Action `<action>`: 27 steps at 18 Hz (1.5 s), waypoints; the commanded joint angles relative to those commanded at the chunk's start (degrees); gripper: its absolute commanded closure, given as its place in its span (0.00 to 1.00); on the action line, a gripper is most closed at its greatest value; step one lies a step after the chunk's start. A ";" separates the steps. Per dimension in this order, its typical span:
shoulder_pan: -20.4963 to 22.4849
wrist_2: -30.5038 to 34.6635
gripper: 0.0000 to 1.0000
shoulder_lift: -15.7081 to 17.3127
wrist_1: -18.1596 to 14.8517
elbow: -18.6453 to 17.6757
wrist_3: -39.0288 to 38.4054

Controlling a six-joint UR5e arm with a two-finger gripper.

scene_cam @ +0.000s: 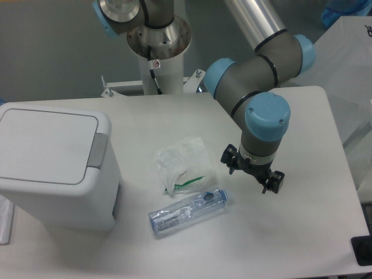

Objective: Open the trash can
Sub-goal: 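Move the gripper over the bag toward the trash can lid edge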

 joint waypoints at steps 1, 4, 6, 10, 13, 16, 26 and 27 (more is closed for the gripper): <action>0.00 0.00 0.00 0.09 0.09 -0.09 0.00; 0.00 0.00 0.00 0.17 0.09 0.00 -0.44; -0.09 -0.17 0.00 0.18 0.96 -0.18 -0.53; -0.09 -3.41 0.00 0.17 1.84 -1.14 -0.88; 0.18 -9.29 0.00 0.97 1.93 -1.58 -6.22; 0.18 -16.76 0.00 2.28 1.85 -1.58 -12.89; -1.49 -39.01 0.00 8.78 1.85 -5.35 -25.83; -1.67 -39.72 0.00 9.75 1.85 -5.89 -26.62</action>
